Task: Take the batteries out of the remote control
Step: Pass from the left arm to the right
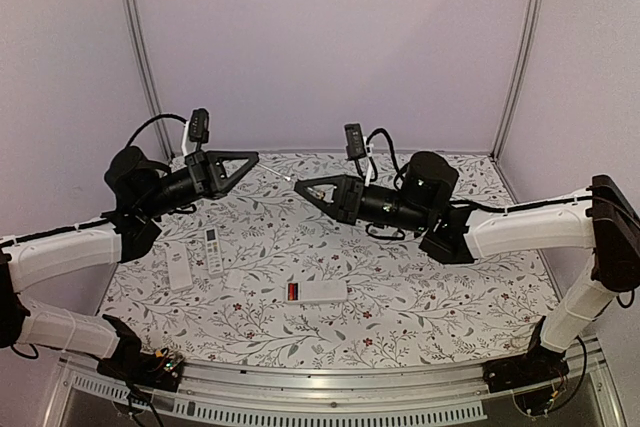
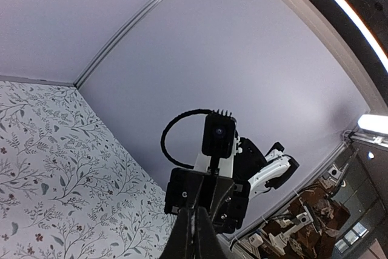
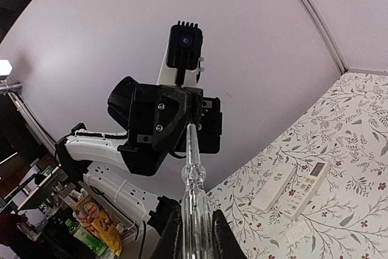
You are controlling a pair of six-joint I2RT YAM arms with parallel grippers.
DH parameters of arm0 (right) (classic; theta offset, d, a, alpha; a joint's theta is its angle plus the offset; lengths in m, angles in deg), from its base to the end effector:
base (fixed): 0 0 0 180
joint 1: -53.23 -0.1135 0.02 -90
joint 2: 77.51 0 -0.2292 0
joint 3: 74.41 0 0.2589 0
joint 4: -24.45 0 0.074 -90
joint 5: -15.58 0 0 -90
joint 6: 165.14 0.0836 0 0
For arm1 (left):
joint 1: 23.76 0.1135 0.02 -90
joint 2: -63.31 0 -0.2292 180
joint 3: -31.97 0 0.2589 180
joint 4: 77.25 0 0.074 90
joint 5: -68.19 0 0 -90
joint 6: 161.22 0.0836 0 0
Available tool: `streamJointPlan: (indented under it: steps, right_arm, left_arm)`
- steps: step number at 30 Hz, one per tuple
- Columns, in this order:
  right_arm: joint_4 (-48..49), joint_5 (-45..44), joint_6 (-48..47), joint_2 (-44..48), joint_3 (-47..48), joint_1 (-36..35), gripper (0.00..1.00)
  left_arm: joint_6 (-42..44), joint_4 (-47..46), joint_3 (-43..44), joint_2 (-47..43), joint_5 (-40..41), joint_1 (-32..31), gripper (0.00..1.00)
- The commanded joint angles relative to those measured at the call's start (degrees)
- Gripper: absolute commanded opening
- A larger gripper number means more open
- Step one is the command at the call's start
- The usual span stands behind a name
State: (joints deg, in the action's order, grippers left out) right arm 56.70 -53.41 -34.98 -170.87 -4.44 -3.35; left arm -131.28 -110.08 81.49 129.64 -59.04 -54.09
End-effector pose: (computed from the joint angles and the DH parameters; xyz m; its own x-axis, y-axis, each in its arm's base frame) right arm 0.2070 0.3681 0.2629 -0.5635 0.2391 -0.7907 -0.7993 0.0841 0.5950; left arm 0.2428 -0.2007 0.2873 -0.6645 -0.4106 -0.6244 0.6576 0.0757 -0.7496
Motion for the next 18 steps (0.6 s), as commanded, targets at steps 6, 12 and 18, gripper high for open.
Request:
streamJointPlan:
  steps: [6,12,18]
  right_arm:
    - [-12.84,-10.33,-4.3,8.66,-4.27,0.4,0.0]
    - [-23.99,-19.83,-6.8,17.57,-10.25,0.83,0.0]
    - [-25.7,-24.18,-6.05,22.93,-15.97,3.14,0.0]
  left_arm:
    - [8.86,14.31,1.59,-1.23,1.17,-0.88,0.44]
    - [16.68,35.86,4.31,-0.43,6.27,-1.0,0.9]
    - [20.01,40.79,0.89,1.4,10.93,-1.74,0.93]
